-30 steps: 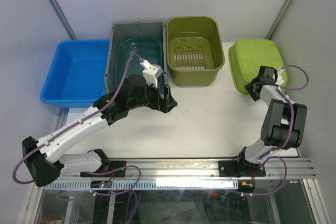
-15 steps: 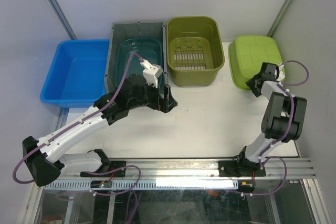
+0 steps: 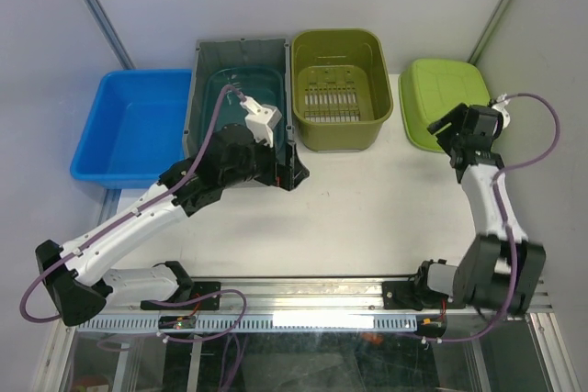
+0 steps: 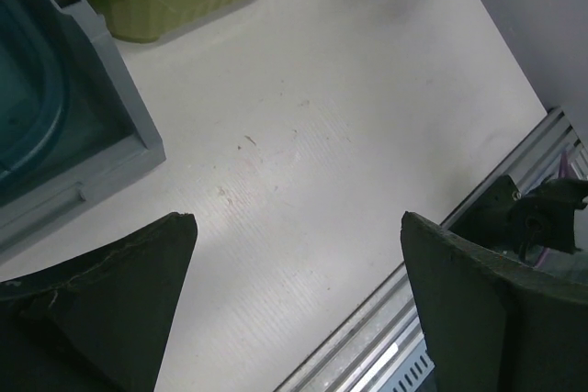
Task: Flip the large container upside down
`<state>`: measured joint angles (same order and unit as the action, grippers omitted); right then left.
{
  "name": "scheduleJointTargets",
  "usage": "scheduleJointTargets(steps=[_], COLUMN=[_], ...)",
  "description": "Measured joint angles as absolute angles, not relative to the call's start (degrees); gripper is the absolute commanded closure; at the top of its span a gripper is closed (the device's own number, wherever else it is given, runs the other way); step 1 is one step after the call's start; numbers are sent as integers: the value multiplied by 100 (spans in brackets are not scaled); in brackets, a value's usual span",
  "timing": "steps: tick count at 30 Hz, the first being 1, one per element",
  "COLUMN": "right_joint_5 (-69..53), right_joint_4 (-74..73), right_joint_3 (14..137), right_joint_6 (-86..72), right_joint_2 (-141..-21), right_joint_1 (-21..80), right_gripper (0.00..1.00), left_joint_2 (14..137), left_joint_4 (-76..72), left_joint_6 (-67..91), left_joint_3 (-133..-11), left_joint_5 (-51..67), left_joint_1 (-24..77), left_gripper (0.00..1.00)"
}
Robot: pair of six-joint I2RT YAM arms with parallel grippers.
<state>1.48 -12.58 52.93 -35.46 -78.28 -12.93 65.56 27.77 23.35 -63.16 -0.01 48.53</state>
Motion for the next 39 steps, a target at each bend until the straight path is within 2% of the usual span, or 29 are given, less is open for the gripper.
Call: scheduleJointTargets(steps=[5, 8, 15, 23, 25, 27, 31, 35, 39], right_joint_5=[25, -180, 237, 1184, 1262, 1297, 1328, 1304, 1138], right_joint_4=[-1520, -1761, -2456, -3542, -3809, -4112, -4525, -4619, -4414], right_joint_3=[5413, 5959, 7725, 9924, 10481, 11065, 11620, 11118, 10226], right_joint_6=[-3247, -3046, -2550, -1890, -1772, -1678, -1533, -1466, -1219], right_joint_2=[-5927, -5758, -7483, -10047, -10600, -11187, -11963, -11924, -11277], right_joint_1=[-342, 196, 1516, 1428, 1332, 1221, 1068, 998, 996], right_gripper=[23, 23, 22, 22, 25, 33, 60, 83, 100], left_joint_2=[6558, 6504, 6167, 5717, 5629, 5531, 5465, 5494, 5603], left_joint_4=[3111, 3280, 3623, 3776, 3787, 3817, 3815, 3817, 3813], left_joint_6=[2333, 2364, 2871, 3164, 3201, 3227, 3247, 3249, 3245], left_joint_3=[-6884, -7063, -7052, -6814, -6775, -6744, -6722, -6707, -6707], left_joint_5=[-576, -760, -867, -690, -690, -681, -591, -539, -456], left_joint_1=[4786, 4539, 3509, 3520, 3520, 3520, 3520, 3520, 3520], left_gripper=[1, 1, 1, 1, 1, 1, 1, 1, 1])
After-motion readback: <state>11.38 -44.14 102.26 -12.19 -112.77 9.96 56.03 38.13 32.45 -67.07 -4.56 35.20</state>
